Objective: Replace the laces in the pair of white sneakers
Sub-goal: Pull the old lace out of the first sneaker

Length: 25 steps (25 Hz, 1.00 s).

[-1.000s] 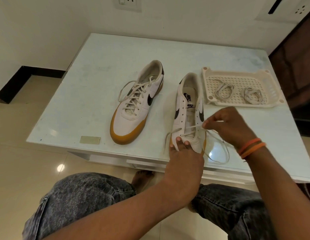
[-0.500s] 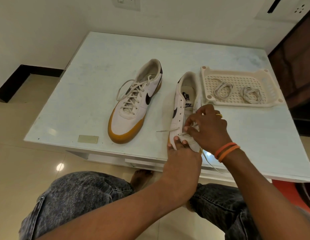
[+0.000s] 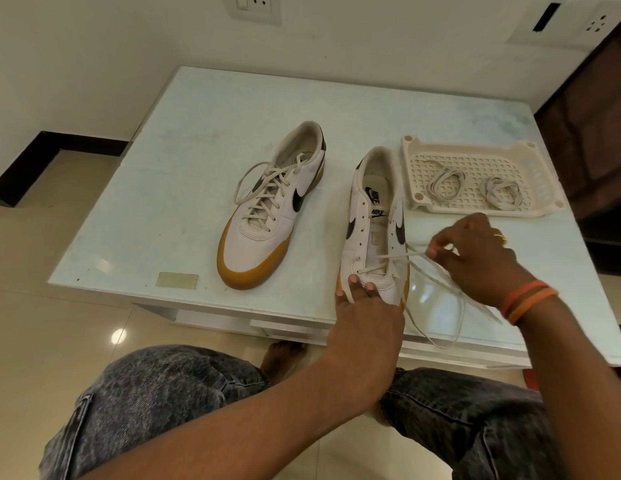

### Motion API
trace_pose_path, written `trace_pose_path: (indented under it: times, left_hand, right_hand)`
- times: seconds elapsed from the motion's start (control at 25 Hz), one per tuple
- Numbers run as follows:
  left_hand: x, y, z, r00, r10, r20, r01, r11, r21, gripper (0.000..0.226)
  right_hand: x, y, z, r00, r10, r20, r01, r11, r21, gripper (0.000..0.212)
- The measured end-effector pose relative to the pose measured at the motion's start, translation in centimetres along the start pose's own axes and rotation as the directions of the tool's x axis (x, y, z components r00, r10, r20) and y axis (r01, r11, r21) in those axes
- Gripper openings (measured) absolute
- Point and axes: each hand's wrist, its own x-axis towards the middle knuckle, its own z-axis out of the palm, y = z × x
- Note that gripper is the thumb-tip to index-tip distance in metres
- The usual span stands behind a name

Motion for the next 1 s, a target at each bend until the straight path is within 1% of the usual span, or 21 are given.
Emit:
trace_pose_path:
  times: [0.08, 0.16, 0.24, 0.32, 0.36, 0.44, 0.48, 0.52, 0.56, 0.64, 0.68, 0.72, 0.8, 0.84, 0.92, 0.96, 1.0]
  left_hand:
    - [0.0, 0.1, -0.1, 1.0, 0.0, -0.004, 0.0, 1.0, -0.014, 0.07]
    - [0.1, 0.1, -0.2, 1.0, -0.004, -0.002, 0.004, 1.0, -0.016, 0.071]
    - [0.0, 0.1, -0.3, 1.0, -0.008, -0.004, 0.008, 1.0, -0.012, 0.069]
    - [-0.4, 0.1, -0.5, 1.0, 0.003, -0.017, -0.002, 1.0, 0.024, 0.07]
    - [-0.4, 0.1, -0.4, 1.0, 0.016, -0.024, -0.015, 0.999, 0.051, 0.07]
    - [-0.3, 0.0, -0.4, 0.998, 0.036, -0.05, -0.031, 0.995, 0.095, 0.067]
    - [-0.4, -0.2, -0.5, 0.998, 0.03, -0.058, -0.026, 0.996, 0.082, 0.064]
    - [-0.5, -0.4, -0.7, 0.998, 0.023, -0.062, -0.02, 0.999, 0.044, 0.06]
    - [-0.6, -0.7, -0.6, 0.996, 0.032, -0.077, -0.032, 0.999, 0.001, 0.049]
    - [-1.0, -1.1, -1.0, 0.973, 0.082, -0.217, -0.094, 0.994, -0.047, 0.015]
    - [-1.2, -1.2, -1.3, 0.96, 0.088, -0.264, -0.105, 0.993, -0.047, 0.008]
    - [-1.1, -1.4, -1.4, 0.967, 0.073, -0.244, -0.089, 0.994, -0.058, 0.012]
    - [-0.6, -1.5, -1.4, 0.984, 0.055, -0.169, -0.067, 0.996, -0.061, 0.033]
    - [-0.4, -1.4, -1.4, 0.981, 0.071, -0.179, -0.083, 0.995, -0.058, 0.037]
    - [-0.4, -1.4, -1.4, 0.967, 0.104, -0.232, -0.119, 0.992, -0.05, 0.036]
    - [-0.4, -1.6, -1.3, 0.959, 0.117, -0.257, -0.137, 0.989, -0.062, 0.032]
    - [-0.4, -1.8, -1.6, 0.944, 0.122, -0.307, -0.156, 0.984, -0.088, 0.025]
  right_hand:
    - [-0.4, 1.8, -0.8, 0.992, 0.008, 0.125, -0.017, 0.997, 0.07, 0.015]
    - [-0.2, 2.5, -0.5, 0.985, -0.021, 0.172, 0.007, 0.997, 0.082, 0.02]
    - [0.2, 1.9, 0.0, 0.992, -0.008, 0.128, 0.0, 0.998, 0.058, 0.019]
    - [0.5, 1.0, 0.5, 1.0, -0.025, 0.01, 0.025, 0.998, 0.053, 0.008]
    - [0.5, 0.4, 0.9, 0.997, -0.053, -0.053, 0.057, 0.996, 0.067, 0.008]
    - [0.3, -1.1, 1.7, 0.984, -0.129, -0.127, 0.139, 0.987, 0.076, 0.017]
    - [0.4, -1.8, 2.1, 0.978, -0.158, -0.137, 0.166, 0.985, 0.054, 0.019]
    - [0.4, -2.5, 2.6, 0.976, -0.174, -0.131, 0.179, 0.984, 0.026, 0.019]
    - [0.5, -3.1, 3.0, 0.98, -0.167, -0.112, 0.168, 0.986, -0.002, 0.018]
    - [0.8, -3.5, 3.4, 0.985, -0.138, -0.105, 0.137, 0.99, -0.016, 0.011]
    - [0.8, -3.5, 3.3, 0.985, -0.124, -0.119, 0.124, 0.992, -0.009, 0.009]
    - [0.8, -3.4, 3.1, 0.984, -0.111, -0.137, 0.112, 0.994, -0.005, 0.007]
    - [0.9, -2.9, 2.3, 0.982, -0.092, -0.162, 0.091, 0.996, -0.017, 0.005]
    - [0.9, -2.9, 2.1, 0.984, -0.078, -0.159, 0.071, 0.996, -0.047, 0.005]
    - [0.9, -3.3, 2.5, 0.99, -0.065, -0.124, 0.046, 0.987, -0.153, 0.008]
    - [0.9, -3.6, 3.1, 0.991, -0.077, -0.109, 0.057, 0.983, -0.174, 0.009]
    - [0.8, -4.0, 3.6, 0.989, -0.101, -0.104, 0.086, 0.986, -0.143, 0.009]
